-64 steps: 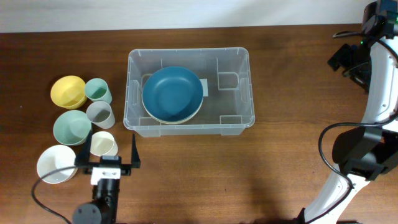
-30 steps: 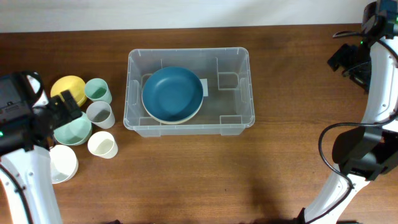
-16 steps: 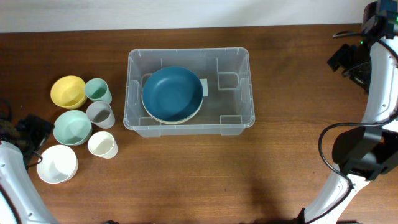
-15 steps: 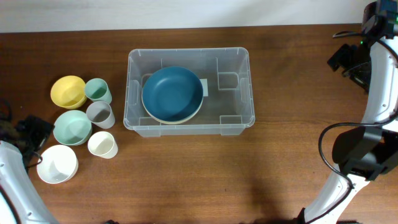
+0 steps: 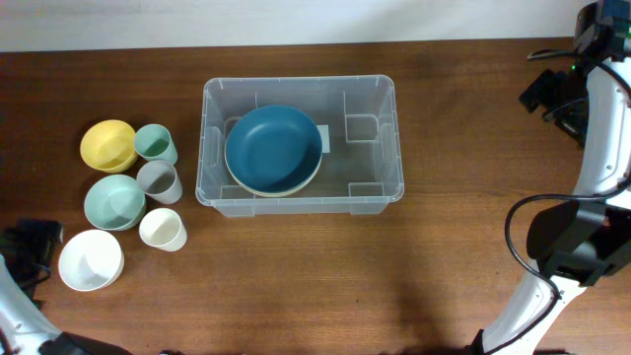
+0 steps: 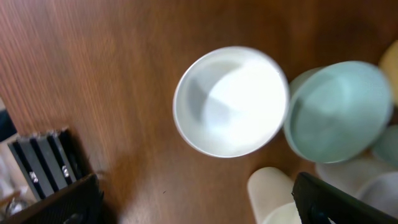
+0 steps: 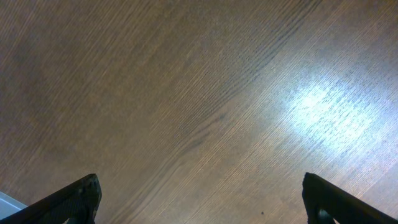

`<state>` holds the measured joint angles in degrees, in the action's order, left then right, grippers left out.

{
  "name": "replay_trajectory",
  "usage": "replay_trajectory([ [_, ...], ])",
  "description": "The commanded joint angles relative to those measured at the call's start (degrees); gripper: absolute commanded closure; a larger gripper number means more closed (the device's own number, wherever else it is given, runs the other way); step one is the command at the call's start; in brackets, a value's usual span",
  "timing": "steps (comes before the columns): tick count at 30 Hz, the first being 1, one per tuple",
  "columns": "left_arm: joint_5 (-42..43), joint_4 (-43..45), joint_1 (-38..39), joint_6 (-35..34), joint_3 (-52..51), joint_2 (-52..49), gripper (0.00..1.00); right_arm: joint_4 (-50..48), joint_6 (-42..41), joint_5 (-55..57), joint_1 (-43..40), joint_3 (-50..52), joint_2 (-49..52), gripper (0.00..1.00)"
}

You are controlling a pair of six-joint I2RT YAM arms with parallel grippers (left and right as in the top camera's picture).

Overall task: Pack container
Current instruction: 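Move left gripper to the white bowl and grasp its rim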

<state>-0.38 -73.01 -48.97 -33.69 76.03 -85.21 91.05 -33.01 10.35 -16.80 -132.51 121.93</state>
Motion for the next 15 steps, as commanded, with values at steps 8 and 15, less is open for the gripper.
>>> replay_trajectory([
  [8, 2.40, 10.34, -0.33, -1.05, -16.11, -1.57, 0.00, -0.04, -0.48, 0.13, -0.04, 0.24, 0.37, 0.01],
  [15, 2.10, 15.89, -1.51, -1.07, -19.69, -1.70, 0.00, -0.04, -0.50, 0.15, -0.04, 0.24, 0.37, 0.01],
])
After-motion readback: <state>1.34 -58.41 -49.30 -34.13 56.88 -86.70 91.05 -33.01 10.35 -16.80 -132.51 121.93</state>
